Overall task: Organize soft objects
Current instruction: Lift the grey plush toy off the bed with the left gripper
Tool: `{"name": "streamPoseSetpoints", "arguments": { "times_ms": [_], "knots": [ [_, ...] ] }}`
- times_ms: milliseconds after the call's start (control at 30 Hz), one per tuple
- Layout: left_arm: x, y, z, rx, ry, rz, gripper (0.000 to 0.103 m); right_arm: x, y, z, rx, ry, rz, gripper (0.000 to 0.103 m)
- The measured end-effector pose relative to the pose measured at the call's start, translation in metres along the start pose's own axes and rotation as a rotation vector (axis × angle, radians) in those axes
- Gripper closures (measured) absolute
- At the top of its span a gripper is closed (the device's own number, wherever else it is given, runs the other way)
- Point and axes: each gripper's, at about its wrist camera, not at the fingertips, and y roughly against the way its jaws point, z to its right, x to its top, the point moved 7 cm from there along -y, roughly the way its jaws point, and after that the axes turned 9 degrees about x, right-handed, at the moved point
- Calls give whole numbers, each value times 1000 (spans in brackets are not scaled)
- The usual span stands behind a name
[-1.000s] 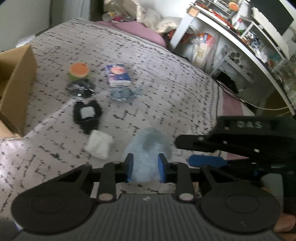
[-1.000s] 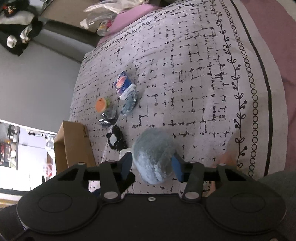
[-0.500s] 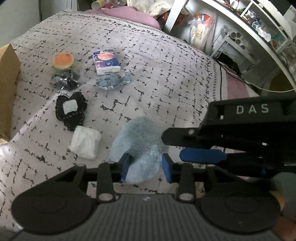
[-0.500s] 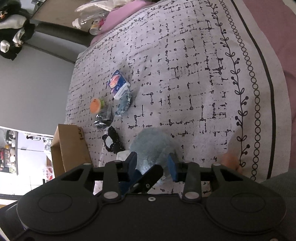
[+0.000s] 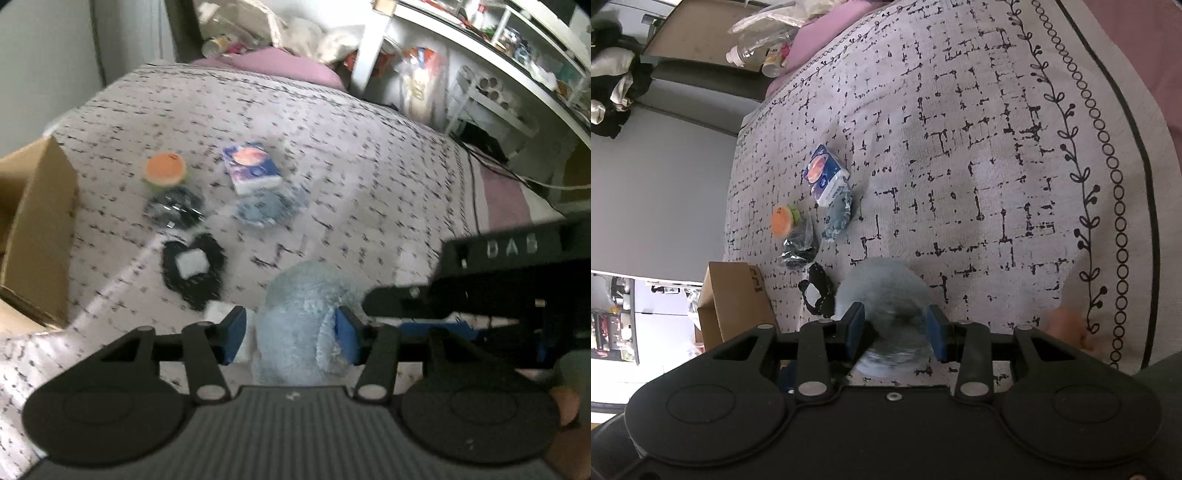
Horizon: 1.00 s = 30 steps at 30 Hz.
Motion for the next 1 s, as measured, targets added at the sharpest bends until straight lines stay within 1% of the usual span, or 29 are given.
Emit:
{"name": "streamPoseSetpoints", "arguments": {
  "times_ms": [300, 367, 533, 633, 700, 800, 900, 1000],
  "knots": [
    [10, -5, -22, 11, 73, 17, 58, -2, -24, 0, -18, -26, -42, 65],
    [11, -6, -24, 2, 87, 12, 61, -2, -30, -1, -11, -33, -51, 68],
    [10, -7, -27, -28, 118, -7, 62, 1, -42, 3, -1, -84, -53, 72],
    [11, -2, -24, -71, 132, -7, 62, 1, -46, 2, 28, -100, -61, 84],
    [12, -2, -19, -91, 127, -6, 62, 0, -45, 1, 50, -106, -62, 85],
    [11, -8, -17, -59, 110, -7, 61, 1, -44, 1, 63, -123, -60, 86],
    [10, -16, -23, -48, 150, -15, 62, 1, -43, 1, 66, -122, -55, 86],
    [10, -21, -28, -37, 160, -22, 62, 2, -44, 0, 60, -116, -56, 85]
  ]
}}
